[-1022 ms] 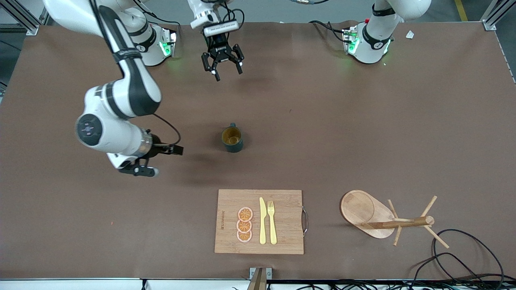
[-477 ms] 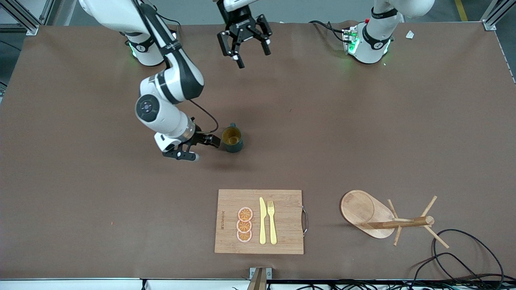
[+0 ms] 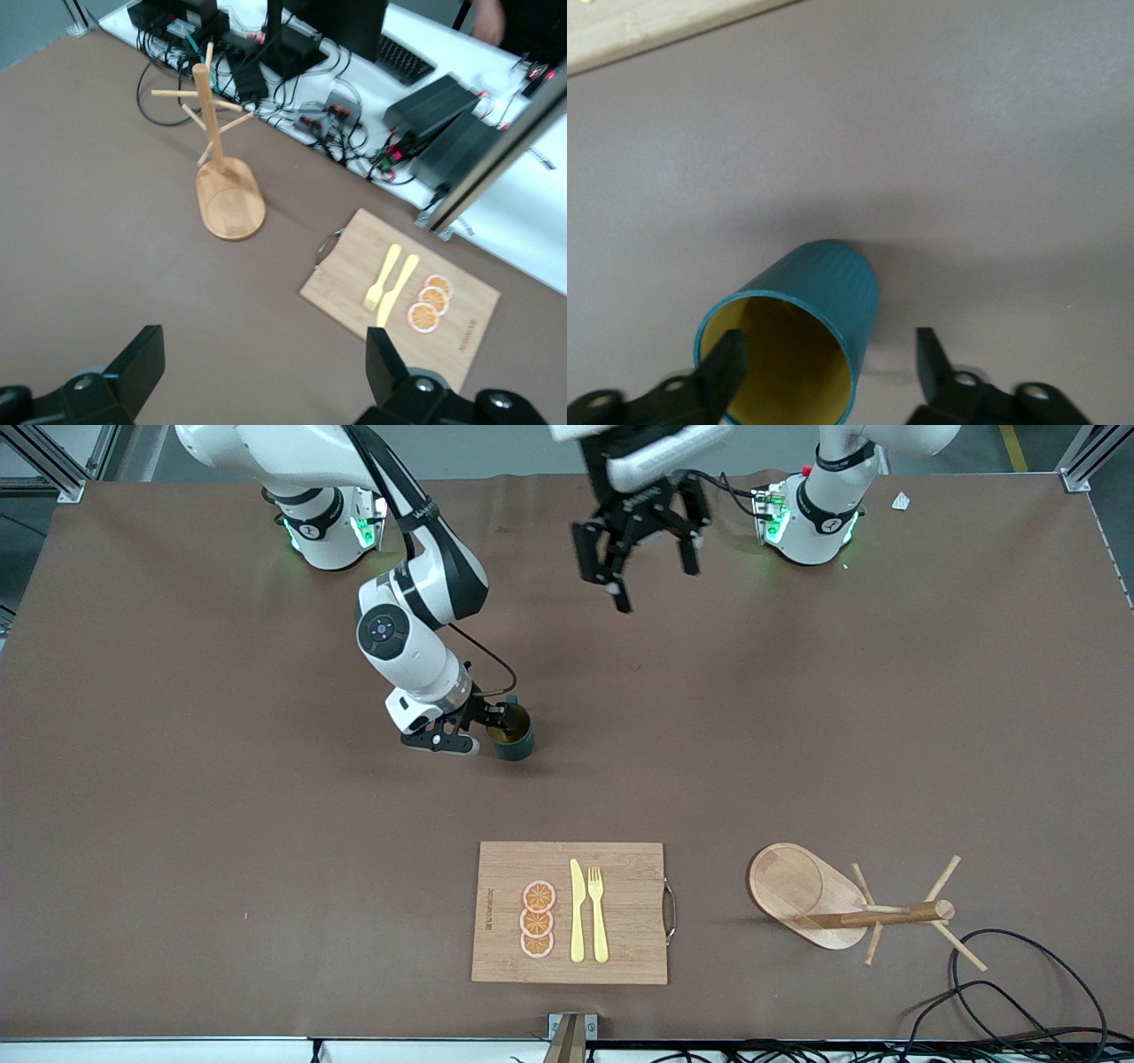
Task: Transfer cup from left to right arm and place
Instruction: 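Grasp the mug rim with the right gripper while the left gripper releases, then carry the teal mug with the right gripper away from the board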
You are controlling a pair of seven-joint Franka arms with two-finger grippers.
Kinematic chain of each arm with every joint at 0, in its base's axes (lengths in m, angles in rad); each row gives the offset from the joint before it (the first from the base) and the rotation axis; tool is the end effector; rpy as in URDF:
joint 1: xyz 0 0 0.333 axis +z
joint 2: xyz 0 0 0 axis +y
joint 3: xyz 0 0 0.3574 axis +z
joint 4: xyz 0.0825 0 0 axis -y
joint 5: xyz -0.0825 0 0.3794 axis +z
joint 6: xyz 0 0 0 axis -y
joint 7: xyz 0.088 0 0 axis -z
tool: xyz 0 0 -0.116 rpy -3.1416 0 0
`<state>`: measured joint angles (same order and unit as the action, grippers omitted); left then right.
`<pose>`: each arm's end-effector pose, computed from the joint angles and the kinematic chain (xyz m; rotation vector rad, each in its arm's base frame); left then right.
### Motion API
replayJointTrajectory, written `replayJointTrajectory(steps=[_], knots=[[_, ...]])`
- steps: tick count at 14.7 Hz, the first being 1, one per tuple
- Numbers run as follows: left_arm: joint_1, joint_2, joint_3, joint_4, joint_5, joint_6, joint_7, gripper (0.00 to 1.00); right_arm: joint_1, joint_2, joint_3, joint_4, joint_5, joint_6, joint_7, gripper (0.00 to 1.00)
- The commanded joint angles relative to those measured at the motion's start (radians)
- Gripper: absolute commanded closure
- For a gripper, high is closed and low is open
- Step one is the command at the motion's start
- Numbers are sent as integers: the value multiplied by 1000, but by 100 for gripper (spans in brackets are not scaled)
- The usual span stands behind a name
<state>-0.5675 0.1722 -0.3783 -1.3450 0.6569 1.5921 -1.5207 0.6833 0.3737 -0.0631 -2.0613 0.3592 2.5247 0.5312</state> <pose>0.4329 -0.4366 0.6905 -2.7655 -0.8519 -0.8762 0.4997 0.3571 0.2932 -2.9123 0.2775 0.0448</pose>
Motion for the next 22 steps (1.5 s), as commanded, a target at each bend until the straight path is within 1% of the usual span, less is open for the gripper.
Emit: replayJointTrajectory(steps=[1, 2, 4, 5, 6, 7, 8, 10, 12, 14, 16, 19, 21, 22], knots=[[185, -60, -4, -16, -152, 20, 230, 0, 12, 4, -14, -13, 6, 16, 3, 28], [258, -66, -4, -16, -222, 20, 376, 0, 13, 5, -14, -14, -3, 14, 0, 33], [407, -65, -4, -14, -372, 20, 657, 0, 19, 11, -14, -14, -54, 13, 0, 51], [476, -59, -4, -14, -432, 22, 744, 0, 21, 13, -14, -13, -95, 9, -2, 62], [521, -56, -4, -13, -463, 26, 801, 0, 19, 14, -12, -13, -146, 5, -4, 76], [547, -50, -2, -13, -468, 29, 848, 0, 19, 14, -12, -13, -198, 3, -4, 90], [572, -48, 1, -13, -473, 29, 902, 0, 19, 14, -11, -11, -218, -1, -4, 98], [618, -46, 1, -13, -477, 29, 1000, 0, 19, 13, -11, -2, -233, -17, -20, 100], [632, -46, 1, -13, -481, 29, 1043, 0, 15, 11, -11, 12, -270, -67, -130, 100], [643, -49, 1, -13, -513, 22, 1091, 0, -1, -7, -15, 21, -272, -105, -247, 100], [696, -51, 1, -14, -552, -4, 1180, 0, -46, -38, -24, 29, -273, -156, -423, 100], [710, -62, 7, -14, -562, -50, 1275, 0, -175, -76, -32, 23, -273, -202, -811, 100], [638, -77, 91, -17, -562, -63, 1286, 0, -244, -94, -32, 18, -273, -218, -1029, 100], [589, -82, 146, -22, -563, -67, 1286, 0, -276, -99, -32, 13, -276, -219, -1118, 100]])
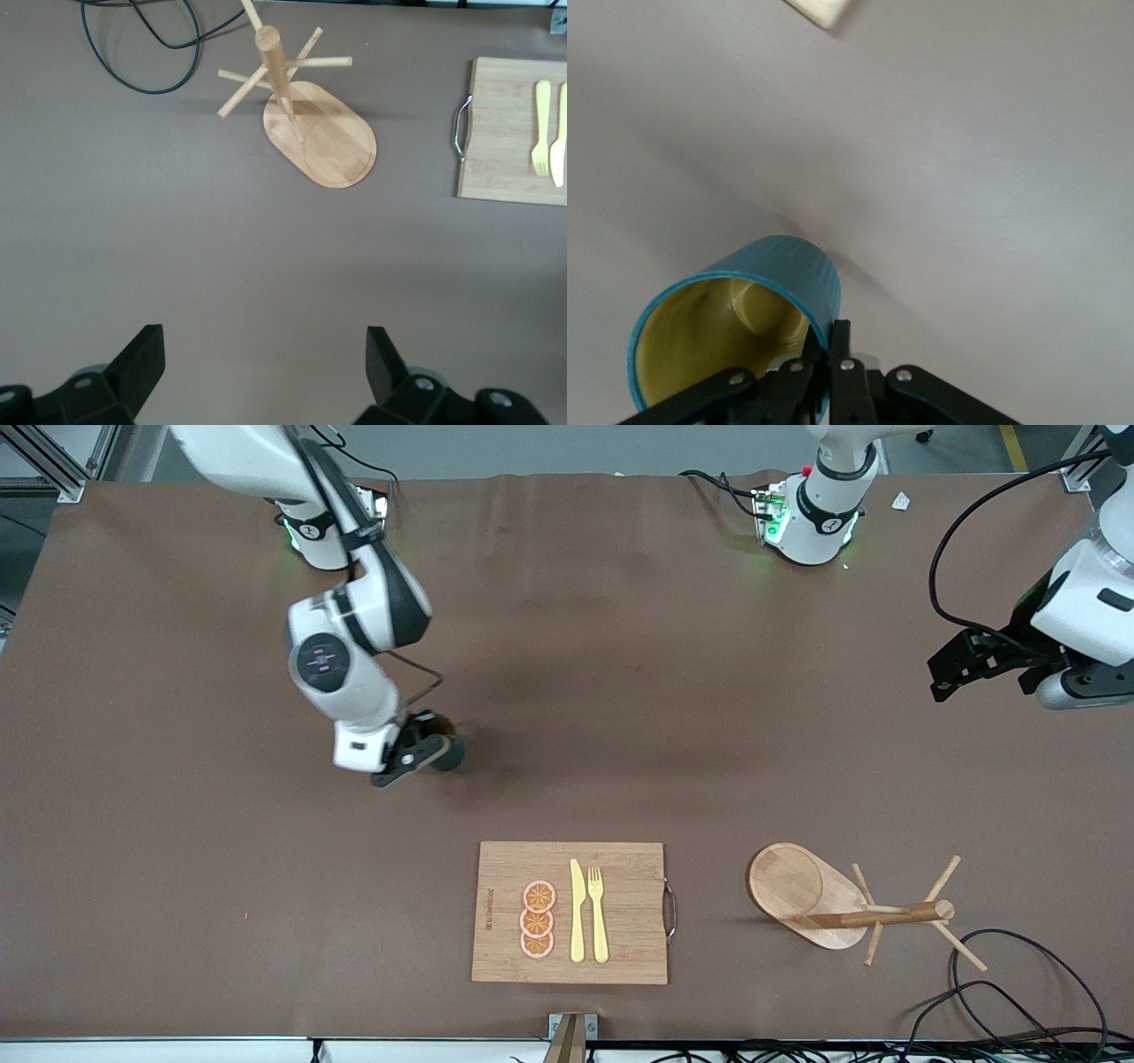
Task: Transfer cup from left to right arm and place
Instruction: 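Carry the teal mug with the right gripper away from the board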
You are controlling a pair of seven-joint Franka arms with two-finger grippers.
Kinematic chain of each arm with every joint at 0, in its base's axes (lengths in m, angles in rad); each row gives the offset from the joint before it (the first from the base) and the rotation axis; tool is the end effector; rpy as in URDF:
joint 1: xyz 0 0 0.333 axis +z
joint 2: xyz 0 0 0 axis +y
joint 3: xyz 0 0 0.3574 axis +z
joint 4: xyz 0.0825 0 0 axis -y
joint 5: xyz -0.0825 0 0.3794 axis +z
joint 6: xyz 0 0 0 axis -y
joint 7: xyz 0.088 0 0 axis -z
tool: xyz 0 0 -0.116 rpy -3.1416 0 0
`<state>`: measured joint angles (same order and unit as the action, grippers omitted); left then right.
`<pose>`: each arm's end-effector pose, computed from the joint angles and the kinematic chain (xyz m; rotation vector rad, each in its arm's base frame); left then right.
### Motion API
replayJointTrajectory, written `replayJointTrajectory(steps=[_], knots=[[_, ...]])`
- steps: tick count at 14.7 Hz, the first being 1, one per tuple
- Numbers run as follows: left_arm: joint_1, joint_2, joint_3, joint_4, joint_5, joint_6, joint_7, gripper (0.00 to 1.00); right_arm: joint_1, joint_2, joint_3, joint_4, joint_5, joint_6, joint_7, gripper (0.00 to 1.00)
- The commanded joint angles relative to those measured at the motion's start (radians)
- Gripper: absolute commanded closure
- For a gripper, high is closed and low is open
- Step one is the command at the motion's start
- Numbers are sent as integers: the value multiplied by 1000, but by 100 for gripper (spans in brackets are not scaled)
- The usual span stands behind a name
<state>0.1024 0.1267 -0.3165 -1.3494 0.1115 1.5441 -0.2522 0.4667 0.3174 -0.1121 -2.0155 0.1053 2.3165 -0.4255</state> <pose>0.5828 -0.0975 0.6890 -3.0846 -0.0757 -0.1367 0.5677 0.2165 0.3282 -2.9041 -1.0822 0.0184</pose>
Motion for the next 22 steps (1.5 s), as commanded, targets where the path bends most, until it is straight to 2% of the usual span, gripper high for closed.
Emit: replayJointTrajectory(steps=[1, 7, 9, 12, 15, 17, 19, 22], knots=[[-92, -38, 103, -19, -19, -42, 18, 0, -94, -44, 17, -35, -35, -11, -264, 100], [-118, -73, 131, -36, -19, -78, 22, 0, -314, -51, 17, -48, -42, -3, -816, 100], [-118, -96, 180, -51, -58, -85, 34, 0, -390, -49, 17, -55, -45, -3, -986, 99], [-115, -136, 211, -108, -78, -84, 175, 0, -470, -49, 17, -63, -47, 0, -1197, 99], [-113, -142, 202, -108, -73, -88, 172, 0, -536, -49, 17, -94, -49, 20, -1309, 99], [-116, -142, 183, -108, -62, -102, 165, 0, -565, -49, 19, -159, -49, 99, -1331, 99], [-116, -144, 182, -109, -61, -102, 169, 0, -565, -41, 17, -198, -49, 165, -1340, 99], [-113, -145, 180, -112, -62, -102, 186, 0, -560, -38, 19, -197, -49, 166, -1339, 99]])
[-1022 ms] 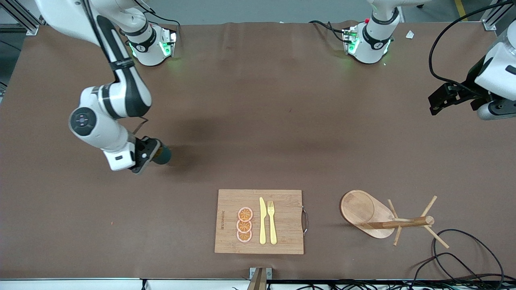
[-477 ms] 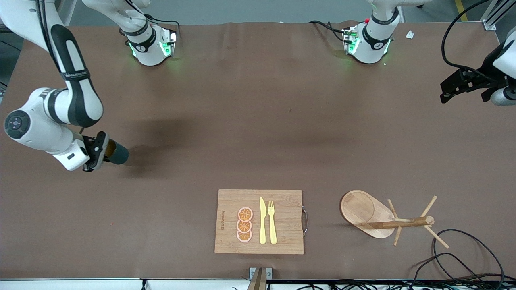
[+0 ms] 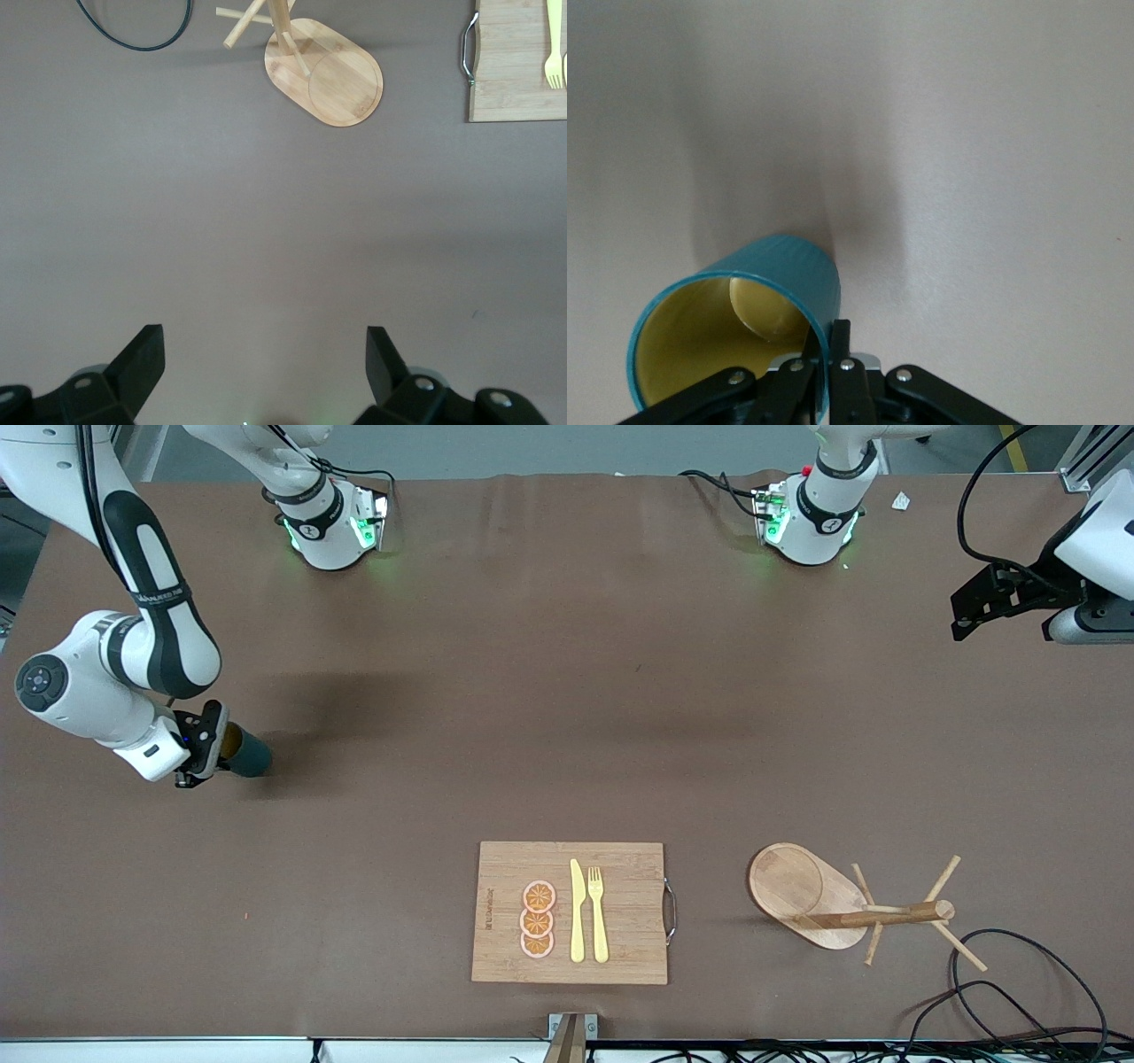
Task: Transfer cup from left to right arm and place
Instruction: 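Carry the teal mug with the right gripper away from the board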
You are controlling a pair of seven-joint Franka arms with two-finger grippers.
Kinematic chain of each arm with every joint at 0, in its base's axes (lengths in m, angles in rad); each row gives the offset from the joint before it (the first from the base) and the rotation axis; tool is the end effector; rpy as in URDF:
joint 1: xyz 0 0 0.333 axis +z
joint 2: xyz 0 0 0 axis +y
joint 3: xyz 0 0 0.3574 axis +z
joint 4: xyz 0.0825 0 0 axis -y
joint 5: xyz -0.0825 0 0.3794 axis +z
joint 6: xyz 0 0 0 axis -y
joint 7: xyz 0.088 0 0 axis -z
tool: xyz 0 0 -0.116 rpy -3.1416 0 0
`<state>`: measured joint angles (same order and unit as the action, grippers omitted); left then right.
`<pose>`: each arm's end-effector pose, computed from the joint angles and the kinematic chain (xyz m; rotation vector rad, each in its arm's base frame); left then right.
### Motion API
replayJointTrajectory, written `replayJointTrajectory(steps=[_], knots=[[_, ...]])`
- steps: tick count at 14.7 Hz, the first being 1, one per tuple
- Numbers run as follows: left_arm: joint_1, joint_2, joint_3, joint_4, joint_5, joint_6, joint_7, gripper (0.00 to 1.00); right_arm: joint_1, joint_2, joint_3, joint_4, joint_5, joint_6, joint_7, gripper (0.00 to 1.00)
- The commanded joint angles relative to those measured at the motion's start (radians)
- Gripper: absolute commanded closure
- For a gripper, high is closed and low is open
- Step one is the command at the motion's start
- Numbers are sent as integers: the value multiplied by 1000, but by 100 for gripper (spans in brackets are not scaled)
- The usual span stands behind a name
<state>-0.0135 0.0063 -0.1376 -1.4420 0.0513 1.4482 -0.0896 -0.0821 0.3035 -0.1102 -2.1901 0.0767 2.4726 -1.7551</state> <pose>0.5340 -0.0745 0.7023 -3.0907 0.0854 -0.0092 0.5558 -0.1069 0.2799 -2.2745 -2.1336 -0.0021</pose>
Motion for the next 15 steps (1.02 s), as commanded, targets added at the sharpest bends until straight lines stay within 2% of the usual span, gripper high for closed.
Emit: replayJointTrajectory(steps=[1, 7, 8, 9, 10, 11, 15], knots=[[1, -29, 0, -23, -1, -6, 24, 0, -8, -24, 17, -20, -20, 9, -7, 99], [7, -49, -8, -51, -16, -6, 24, 0, -2, -23, 21, -13, -20, 8, 5, 99], [7, -60, -7, -55, -16, -5, 24, 0, -2, -23, 23, -10, -18, 2, 9, 91], [7, -65, -7, -66, -16, -5, 24, 0, -4, -23, 23, -7, -15, -3, 23, 48], [9, -66, -7, -69, -18, -3, 24, 0, -5, -23, 23, -2, -15, -7, 41, 10], [9, -66, -7, -69, -18, -3, 24, 0, -4, -23, 23, 19, -15, -33, 54, 0], [7, -60, -7, -67, -18, 9, 24, 0, 25, -55, 23, 217, -18, -361, 300, 0]])
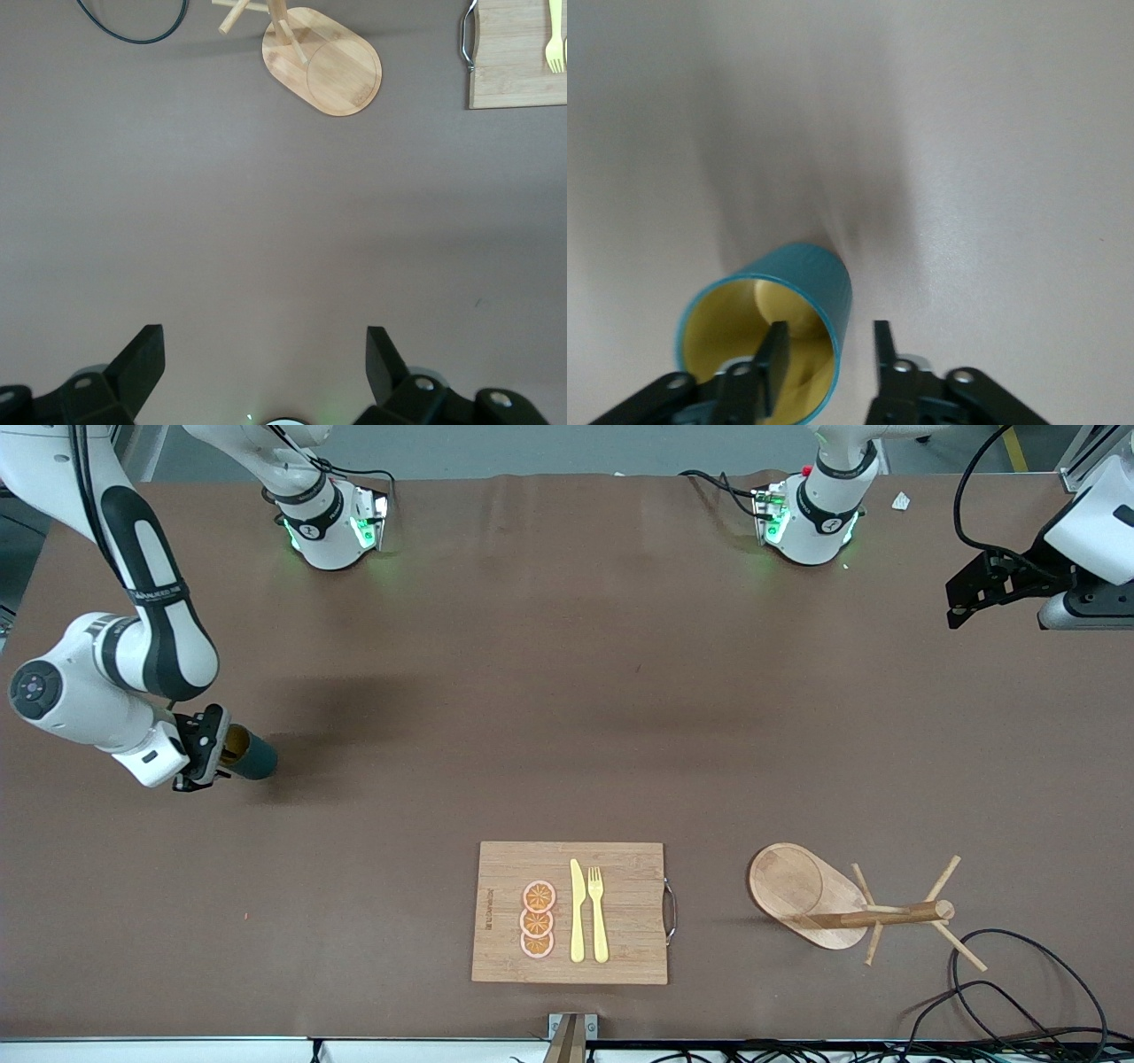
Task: Transfer cup from left to right arm and place
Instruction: 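Carry the teal mug with the right gripper away from the board, then set the mug on the table and open the right gripper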
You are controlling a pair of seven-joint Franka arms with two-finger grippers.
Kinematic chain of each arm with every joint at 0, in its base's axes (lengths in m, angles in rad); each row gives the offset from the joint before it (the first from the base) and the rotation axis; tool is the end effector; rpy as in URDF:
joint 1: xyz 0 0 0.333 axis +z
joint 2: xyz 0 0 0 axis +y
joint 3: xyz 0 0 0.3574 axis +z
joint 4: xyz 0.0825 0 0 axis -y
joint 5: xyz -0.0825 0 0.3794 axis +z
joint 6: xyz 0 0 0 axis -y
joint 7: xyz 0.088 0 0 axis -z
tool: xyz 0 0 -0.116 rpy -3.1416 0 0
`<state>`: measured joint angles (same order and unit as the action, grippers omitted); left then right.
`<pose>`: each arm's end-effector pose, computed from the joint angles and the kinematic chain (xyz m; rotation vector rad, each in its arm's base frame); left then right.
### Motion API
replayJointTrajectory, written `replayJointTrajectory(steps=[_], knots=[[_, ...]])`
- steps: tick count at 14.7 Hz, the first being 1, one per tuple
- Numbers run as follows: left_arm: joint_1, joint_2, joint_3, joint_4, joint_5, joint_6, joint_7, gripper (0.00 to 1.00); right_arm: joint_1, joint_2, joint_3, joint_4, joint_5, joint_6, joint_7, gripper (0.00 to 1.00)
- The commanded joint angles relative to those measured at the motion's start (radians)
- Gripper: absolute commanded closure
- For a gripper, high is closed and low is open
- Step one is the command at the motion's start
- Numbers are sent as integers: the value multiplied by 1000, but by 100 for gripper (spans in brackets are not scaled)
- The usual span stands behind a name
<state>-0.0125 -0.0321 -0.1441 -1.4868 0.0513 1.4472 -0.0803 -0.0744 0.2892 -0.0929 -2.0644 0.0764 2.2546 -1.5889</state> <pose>0.5198 -0.0772 0.7021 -3.0836 0.1081 0.0019 0.5769 -0.0929 0.3195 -2.3568 -1.9313 0.0591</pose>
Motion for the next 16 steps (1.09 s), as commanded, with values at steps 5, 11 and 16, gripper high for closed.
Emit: replayJointTrajectory(steps=[5, 11, 16], knots=[[5, -20, 0, -23, -19, 13, 11, 0, 19, -74, 1, 329, -52, -439, 493, 0], [3, -14, 0, -13, -19, 13, 14, 0, 24, -67, 2, 533, -79, -632, 653, 0], [5, -12, 0, -12, -19, 13, 19, 0, 22, -62, 4, 624, -115, -668, 702, 0]])
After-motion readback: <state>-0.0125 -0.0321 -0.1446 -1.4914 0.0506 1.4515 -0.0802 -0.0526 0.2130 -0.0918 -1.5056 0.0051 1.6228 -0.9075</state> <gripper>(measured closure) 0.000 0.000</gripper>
